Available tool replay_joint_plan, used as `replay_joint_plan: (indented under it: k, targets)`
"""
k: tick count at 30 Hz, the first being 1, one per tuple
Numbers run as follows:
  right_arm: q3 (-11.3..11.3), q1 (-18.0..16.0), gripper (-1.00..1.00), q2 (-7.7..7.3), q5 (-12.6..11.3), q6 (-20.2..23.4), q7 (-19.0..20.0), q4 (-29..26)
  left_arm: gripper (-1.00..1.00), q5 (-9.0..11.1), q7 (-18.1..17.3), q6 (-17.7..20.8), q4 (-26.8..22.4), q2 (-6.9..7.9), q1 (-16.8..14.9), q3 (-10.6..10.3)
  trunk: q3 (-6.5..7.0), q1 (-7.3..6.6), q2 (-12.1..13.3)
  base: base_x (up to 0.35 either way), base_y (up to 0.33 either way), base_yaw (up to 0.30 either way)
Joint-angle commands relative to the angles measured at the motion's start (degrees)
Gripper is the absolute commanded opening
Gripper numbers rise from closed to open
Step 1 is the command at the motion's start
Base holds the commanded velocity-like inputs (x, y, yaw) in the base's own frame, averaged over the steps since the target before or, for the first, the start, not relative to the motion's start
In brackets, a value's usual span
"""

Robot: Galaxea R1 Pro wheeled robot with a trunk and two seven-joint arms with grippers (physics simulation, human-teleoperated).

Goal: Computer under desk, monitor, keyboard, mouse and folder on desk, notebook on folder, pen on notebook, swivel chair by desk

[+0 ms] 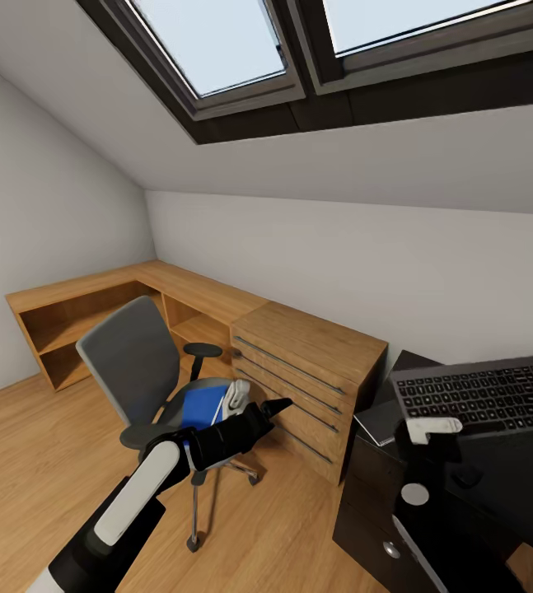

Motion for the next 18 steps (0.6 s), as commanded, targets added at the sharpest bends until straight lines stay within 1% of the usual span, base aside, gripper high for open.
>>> replay_joint_plan:
  k: [1,2,3,4,5,6,7,8,9,11,12,14,15,16,18]
  targets:
    - [1.10,0.63,-1.00,-0.56,0.68,1.15,0.02,-0.79,1.00,0.61,0.52,-0.03,0.13,0.04,-0.05,-0.06,-0.07,0.01,-0.05,0.000,0.000,0.000]
    - [5.13,1.96,-1.00,-2.12,3.96,3.03,0.65,-1.54,1.00,0.61,0.52,-0.07,1.21,0.04,-0.05,-0.17,-0.07,0.01,-0.05,0.000,0.000,0.000]
    - [6.76,2.30,-1.00,-2.77,4.75,3.60,0.78,-1.58,1.00,0.61,0.52,-0.08,1.41,0.04,-0.05,-0.19,-0.07,0.01,-0.05,0.000,0.000,0.000]
    - [7.71,2.47,-1.00,-3.11,5.05,3.89,0.83,-1.60,1.00,0.59,0.52,-0.08,1.48,0.04,-0.05,-0.20,-0.07,0.01,-0.05,0.000,0.000,0.000]
    - [9.80,2.80,-1.00,-3.92,5.48,4.50,0.94,-1.62,1.00,0.56,0.52,-0.08,1.58,0.04,-0.05,-0.21,-0.07,0.01,-0.05,0.000,0.000,0.000]
    - [13.51,3.15,-1.00,-5.43,5.88,5.52,1.04,-1.64,1.00,0.54,0.52,-0.09,1.67,0.04,-0.05,-0.22,-0.07,0.01,-0.05,0.000,0.000,0.000]
    - [18.39,3.36,-1.00,-7.47,6.07,6.82,1.14,-1.61,1.00,0.53,0.52,-0.19,1.76,-0.01,-0.05,-0.30,-0.07,0.01,-0.05,0.000,0.000,0.000]
    - [20.72,3.42,-1.00,-8.20,6.13,7.61,1.17,-1.49,1.00,0.53,0.52,-0.41,1.82,-0.02,-0.05,-0.39,-0.07,0.01,-0.05,0.000,0.000,0.000]
    - [25.29,3.49,-1.00,-9.18,6.26,10.47,1.22,0.58,1.00,0.46,0.45,-1.00,1.91,-0.16,-0.05,-0.70,-0.07,0.01,-0.05,0.000,0.000,0.000]
    - [26.39,3.50,-1.00,-9.41,6.30,11.43,1.27,2.12,1.00,0.21,0.39,-1.19,2.10,-0.48,-0.05,-0.76,-0.07,0.01,-0.05,0.000,0.000,0.000]
    - [26.80,3.51,-1.00,-9.47,6.32,11.87,1.29,3.54,1.00,-0.56,0.35,-1.25,2.54,-0.65,-0.05,-0.72,-0.07,0.01,-0.05,0.000,0.000,0.000]
    - [26.96,3.51,-1.00,-9.42,6.32,12.62,1.40,4.54,1.00,-1.91,0.30,-1.32,2.85,-0.77,-0.05,-0.70,-0.07,0.01,-0.05,0.000,0.000,0.000]
    - [26.98,3.51,-1.00,-9.42,6.37,13.26,1.56,4.87,1.00,-3.03,0.28,-1.37,2.96,-0.88,-0.05,-0.69,-0.07,0.01,-0.05,0.000,0.000,0.000]
    - [26.98,3.51,-1.00,-9.41,6.45,14.12,2.21,5.11,1.00,-5.32,0.28,-2.09,3.16,-1.47,-0.05,-0.60,-0.07,0.01,-0.05,0.000,0.000,0.000]
    - [27.02,3.51,-1.00,-9.36,6.48,14.40,2.67,5.16,1.00,-6.65,0.32,-4.14,3.83,-2.07,-0.05,-0.50,-0.07,0.01,-0.05,0.000,0.000,0.000]
